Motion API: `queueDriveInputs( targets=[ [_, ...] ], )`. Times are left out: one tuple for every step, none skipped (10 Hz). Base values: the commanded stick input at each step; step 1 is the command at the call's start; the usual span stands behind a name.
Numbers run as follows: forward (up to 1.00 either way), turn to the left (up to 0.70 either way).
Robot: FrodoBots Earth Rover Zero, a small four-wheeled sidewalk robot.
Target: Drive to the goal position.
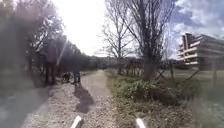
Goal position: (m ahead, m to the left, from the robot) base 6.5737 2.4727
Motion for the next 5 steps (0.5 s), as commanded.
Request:
queueDriveInputs(
  targets=[
    [0.30, 0.00],
    [0.30, 0.00],
    [0.34, 0.00],
    [0.50, 0.00],
    [0.50, 0.00]
  ],
)
